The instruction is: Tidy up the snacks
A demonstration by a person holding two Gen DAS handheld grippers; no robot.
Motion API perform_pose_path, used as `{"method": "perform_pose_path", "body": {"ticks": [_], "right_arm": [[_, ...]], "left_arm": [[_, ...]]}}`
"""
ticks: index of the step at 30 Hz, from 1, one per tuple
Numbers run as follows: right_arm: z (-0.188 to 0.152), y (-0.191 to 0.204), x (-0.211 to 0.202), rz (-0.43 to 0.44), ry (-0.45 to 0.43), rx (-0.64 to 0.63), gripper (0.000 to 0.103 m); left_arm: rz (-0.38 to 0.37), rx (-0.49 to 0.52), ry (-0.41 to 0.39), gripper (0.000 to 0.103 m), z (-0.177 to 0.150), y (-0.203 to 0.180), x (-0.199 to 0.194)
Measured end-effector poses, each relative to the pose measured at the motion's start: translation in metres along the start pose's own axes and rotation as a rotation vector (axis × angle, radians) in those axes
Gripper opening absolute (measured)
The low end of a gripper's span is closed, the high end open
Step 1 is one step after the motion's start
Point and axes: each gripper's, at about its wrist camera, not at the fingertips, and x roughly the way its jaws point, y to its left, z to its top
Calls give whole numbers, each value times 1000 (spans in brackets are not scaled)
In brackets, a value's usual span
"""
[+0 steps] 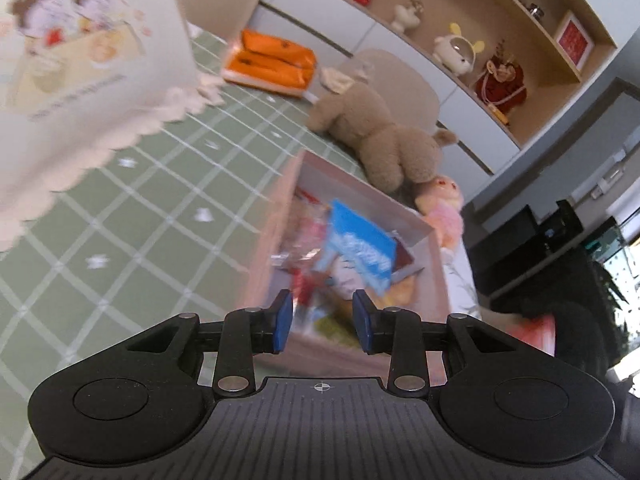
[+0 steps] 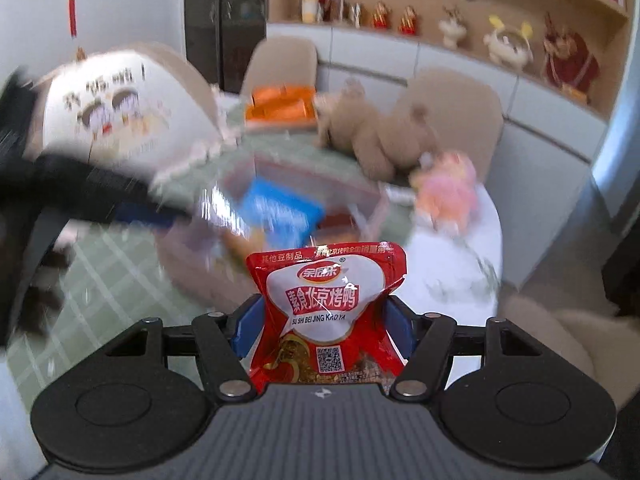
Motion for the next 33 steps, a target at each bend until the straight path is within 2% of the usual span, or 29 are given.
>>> {"method": "perform_pose_path", "body": {"ticks": [3,4,5,6,9,15,23,26,30,33], "right_arm": [[33,13,26,-18,-85,-25,67],[43,16,37,1,-123,-19,73],[51,18,49,22,-158,-20,83],[56,22,59,27,-169,-32,85],[60,41,90,-13,-118,-99,85],[27,39,96,11,-53,3,85],[-37,29,40,45,-38,108,85],[-67,41,35,72,36,142,85],[-100,68,38,37,85,109,85],[-115,81,41,16,99,93,85]], "left_arm": [[-6,-7,-7,37,-14,10,-23],[-8,-10,-4,37,-19,12,-28],[-6,-14,2,37,-26,15,-33],[-2,-14,5,37,-32,18,-37],[37,22,3,37,-51,27,-48],[93,42,14,37,-83,42,-49],[150,173,10,37,-129,18,-52],[206,234,4,37,-148,7,-52],[283,280,-30,36,-171,7,-55],[285,320,-91,36,-182,9,-58]]}}
